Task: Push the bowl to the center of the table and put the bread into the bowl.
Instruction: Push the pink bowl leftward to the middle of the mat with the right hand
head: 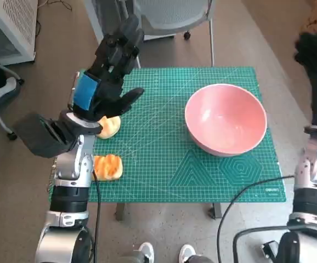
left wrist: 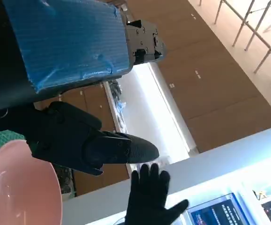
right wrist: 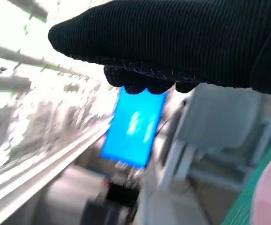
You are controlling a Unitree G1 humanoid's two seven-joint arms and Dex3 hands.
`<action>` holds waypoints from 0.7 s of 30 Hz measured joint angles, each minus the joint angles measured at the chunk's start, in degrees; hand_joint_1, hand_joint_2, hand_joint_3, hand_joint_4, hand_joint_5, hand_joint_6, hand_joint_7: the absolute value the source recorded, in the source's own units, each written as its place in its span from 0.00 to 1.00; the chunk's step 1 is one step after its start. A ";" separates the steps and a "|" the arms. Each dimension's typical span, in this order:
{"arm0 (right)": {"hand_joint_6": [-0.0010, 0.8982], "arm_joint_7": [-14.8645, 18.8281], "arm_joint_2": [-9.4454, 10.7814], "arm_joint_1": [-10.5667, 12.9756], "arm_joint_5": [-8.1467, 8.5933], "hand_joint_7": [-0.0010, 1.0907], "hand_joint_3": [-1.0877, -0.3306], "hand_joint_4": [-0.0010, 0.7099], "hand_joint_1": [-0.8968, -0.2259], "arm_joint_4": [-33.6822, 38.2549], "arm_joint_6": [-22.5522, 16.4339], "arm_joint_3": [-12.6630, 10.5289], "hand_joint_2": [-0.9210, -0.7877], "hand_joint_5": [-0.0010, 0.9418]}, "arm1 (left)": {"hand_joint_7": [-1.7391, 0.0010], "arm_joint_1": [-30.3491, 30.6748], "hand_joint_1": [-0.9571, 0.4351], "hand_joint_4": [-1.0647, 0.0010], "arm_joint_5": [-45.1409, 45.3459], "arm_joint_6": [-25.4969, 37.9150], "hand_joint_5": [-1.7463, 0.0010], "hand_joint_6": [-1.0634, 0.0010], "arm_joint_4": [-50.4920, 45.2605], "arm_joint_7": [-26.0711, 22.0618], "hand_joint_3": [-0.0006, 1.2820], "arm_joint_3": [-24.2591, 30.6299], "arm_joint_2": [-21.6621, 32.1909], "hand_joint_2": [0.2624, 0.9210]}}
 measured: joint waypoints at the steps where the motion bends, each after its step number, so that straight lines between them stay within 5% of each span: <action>1: 0.40 -0.71 -0.31 -0.33 -0.52 0.00 0.47 0.37 0.38 1.45 -0.30 -0.03 0.00 0.00 | 0.82 0.00 0.24 1.00 0.00 -0.01 1.00 1.00 0.01 0.00 0.22 0.00 -0.02 0.97; 9: 0.44 -7.02 -1.46 -1.68 -4.35 0.02 0.37 0.37 0.43 12.36 0.05 0.25 0.00 0.01 | 0.82 0.00 0.24 1.00 -0.01 -0.02 1.00 1.00 0.04 -0.01 0.22 0.03 -0.06 0.97; 21: 0.47 -10.00 -1.68 -1.72 -4.67 0.03 0.40 0.42 0.47 19.64 10.61 -1.45 0.00 0.01 | 0.82 0.63 0.25 1.00 -0.18 0.01 1.00 1.00 -0.87 -0.05 0.23 0.23 0.17 0.97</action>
